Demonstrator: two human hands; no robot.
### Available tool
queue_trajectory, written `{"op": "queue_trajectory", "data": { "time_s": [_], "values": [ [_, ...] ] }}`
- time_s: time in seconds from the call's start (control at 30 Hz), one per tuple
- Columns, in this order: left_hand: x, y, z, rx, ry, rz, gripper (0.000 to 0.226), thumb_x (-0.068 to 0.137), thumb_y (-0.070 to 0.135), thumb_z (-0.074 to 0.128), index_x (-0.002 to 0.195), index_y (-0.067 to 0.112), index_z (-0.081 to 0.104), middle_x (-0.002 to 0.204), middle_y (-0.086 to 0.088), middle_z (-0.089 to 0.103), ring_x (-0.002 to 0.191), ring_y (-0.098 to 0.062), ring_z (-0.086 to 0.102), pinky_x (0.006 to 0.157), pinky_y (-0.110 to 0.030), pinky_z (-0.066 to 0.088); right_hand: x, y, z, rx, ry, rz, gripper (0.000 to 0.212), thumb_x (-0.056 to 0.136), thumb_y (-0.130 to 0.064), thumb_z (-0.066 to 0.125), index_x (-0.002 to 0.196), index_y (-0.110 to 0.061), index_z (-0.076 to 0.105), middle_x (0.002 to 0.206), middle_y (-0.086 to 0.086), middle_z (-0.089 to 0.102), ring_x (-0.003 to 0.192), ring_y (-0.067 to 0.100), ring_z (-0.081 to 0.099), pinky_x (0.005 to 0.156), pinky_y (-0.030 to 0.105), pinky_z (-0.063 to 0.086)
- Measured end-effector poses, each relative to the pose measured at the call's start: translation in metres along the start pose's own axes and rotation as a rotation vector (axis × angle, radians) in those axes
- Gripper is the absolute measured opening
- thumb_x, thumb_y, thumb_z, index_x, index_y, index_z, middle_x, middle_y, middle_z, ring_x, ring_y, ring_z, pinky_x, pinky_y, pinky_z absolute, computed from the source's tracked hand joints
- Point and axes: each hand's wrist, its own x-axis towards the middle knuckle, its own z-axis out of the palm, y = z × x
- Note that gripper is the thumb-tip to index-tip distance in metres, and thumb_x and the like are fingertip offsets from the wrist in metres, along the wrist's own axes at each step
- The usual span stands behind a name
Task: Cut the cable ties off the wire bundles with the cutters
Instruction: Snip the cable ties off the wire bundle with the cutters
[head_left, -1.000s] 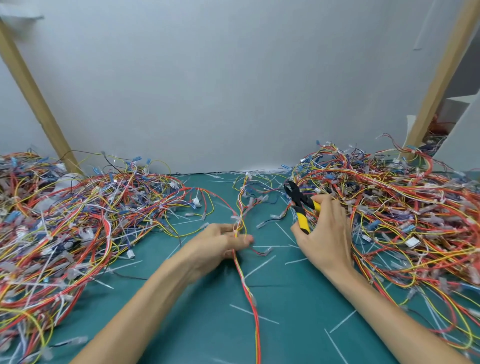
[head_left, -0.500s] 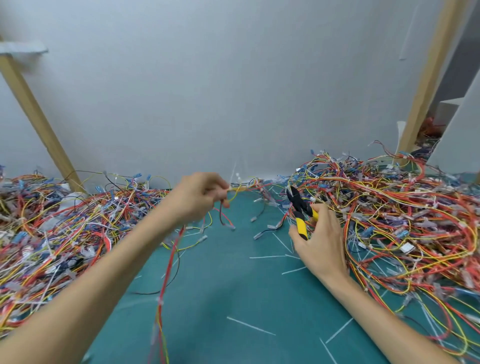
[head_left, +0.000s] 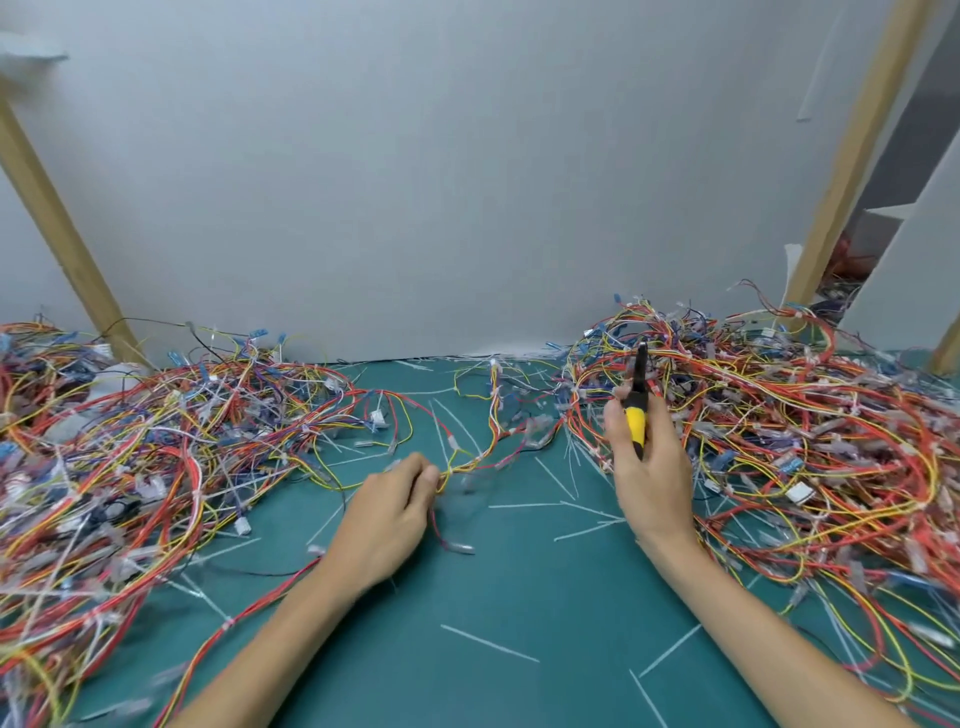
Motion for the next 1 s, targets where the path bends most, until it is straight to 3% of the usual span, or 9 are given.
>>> {"op": "queue_trajectory", "data": {
  "time_s": [0.13, 0.2, 0.3, 0.43, 0.53, 0.63, 0.77, 0.9, 1.0],
  "values": [
    [0.000, -0.005, 0.001, -0.069, 0.007, 0.001, 0.037, 0.102, 0.039, 0.039, 0.073, 0.018, 0.050, 0.064, 0.003, 0.049, 0.070, -0.020, 0.049, 0.071, -0.037, 0.037, -0.004, -0.005, 0.004, 0.120, -0.061, -0.020, 0.027, 0.093, -0.062, 0.042, 0.097, -0.041, 0.058, 0.075, -0.005, 0.066, 0.071, 0.015, 0.065, 0.075, 0.049, 0.056],
    [0.000, -0.008, 0.003, -0.062, 0.025, 0.010, 0.037, 0.098, 0.046, 0.044, 0.077, 0.020, 0.060, 0.055, 0.006, 0.047, 0.060, -0.008, 0.047, 0.061, -0.028, 0.035, -0.007, -0.007, 0.006, 0.076, -0.103, -0.074, 0.029, 0.090, -0.065, 0.043, 0.094, -0.040, 0.057, 0.069, -0.003, 0.060, 0.061, 0.013, 0.059, 0.063, 0.044, 0.055],
    [0.003, -0.011, 0.005, -0.026, 0.062, 0.015, 0.032, 0.094, 0.047, 0.052, 0.077, 0.023, 0.064, 0.052, 0.015, 0.050, 0.057, -0.005, 0.047, 0.054, -0.021, 0.030, -0.012, -0.004, 0.006, -0.111, -0.129, -0.201, 0.034, 0.088, -0.069, 0.045, 0.089, -0.036, 0.053, 0.066, -0.005, 0.055, 0.053, 0.010, 0.051, 0.053, 0.027, 0.044],
    [0.006, -0.016, 0.008, -0.046, 0.092, -0.011, 0.030, 0.092, 0.043, 0.057, 0.070, 0.023, 0.057, 0.048, 0.011, 0.047, 0.054, -0.006, 0.046, 0.052, -0.020, 0.030, -0.014, -0.003, 0.009, -0.403, -0.158, -0.268, 0.033, 0.080, -0.055, 0.056, 0.076, -0.026, 0.040, 0.056, -0.004, 0.044, 0.052, 0.012, 0.044, 0.049, 0.032, 0.031],
    [0.008, -0.018, 0.010, -0.053, 0.114, -0.034, 0.031, 0.091, 0.041, 0.060, 0.065, 0.023, 0.055, 0.047, 0.006, 0.044, 0.053, -0.007, 0.045, 0.053, -0.019, 0.032, -0.016, -0.003, 0.013, -0.587, -0.186, -0.257, 0.033, 0.070, -0.053, 0.059, 0.087, -0.032, 0.041, 0.067, -0.013, 0.048, 0.061, 0.018, 0.046, 0.056, 0.030, 0.029],
    [0.007, -0.017, 0.011, -0.031, 0.154, -0.063, 0.034, 0.091, 0.040, 0.060, 0.062, 0.024, 0.052, 0.045, 0.007, 0.043, 0.053, -0.007, 0.045, 0.053, -0.024, 0.033, -0.020, -0.002, 0.015, -0.610, -0.225, -0.240, 0.053, 0.065, -0.059, 0.061, 0.105, -0.033, 0.039, 0.095, -0.016, 0.051, 0.086, 0.018, 0.057, 0.063, 0.030, 0.036],
    [0.007, -0.020, 0.009, -0.030, 0.243, -0.089, 0.032, 0.091, 0.037, 0.061, 0.064, 0.021, 0.053, 0.046, 0.007, 0.045, 0.052, -0.008, 0.045, 0.056, -0.030, 0.032, -0.021, 0.001, 0.017, -0.602, -0.290, -0.218, 0.076, 0.062, -0.058, 0.067, 0.124, -0.031, 0.031, 0.121, -0.010, 0.048, 0.114, 0.014, 0.053, 0.080, 0.031, 0.043],
    [0.007, -0.022, 0.009, -0.014, 0.261, -0.055, 0.028, 0.090, 0.033, 0.063, 0.066, 0.022, 0.056, 0.045, 0.007, 0.046, 0.049, -0.008, 0.045, 0.055, -0.029, 0.030, -0.019, 0.003, 0.017, -0.518, -0.347, -0.262, 0.074, 0.070, -0.045, 0.076, 0.132, -0.024, 0.039, 0.120, -0.007, 0.048, 0.113, 0.015, 0.052, 0.092, 0.021, 0.036],
    [0.006, -0.023, 0.009, 0.000, 0.259, -0.045, 0.026, 0.090, 0.032, 0.063, 0.067, 0.022, 0.057, 0.046, 0.007, 0.045, 0.049, -0.007, 0.045, 0.054, -0.028, 0.030, -0.022, 0.001, 0.017, -0.552, -0.380, -0.363, 0.066, 0.082, -0.039, 0.072, 0.139, -0.022, 0.044, 0.114, -0.005, 0.052, 0.104, 0.015, 0.054, 0.090, 0.025, 0.039]
  ]
}}
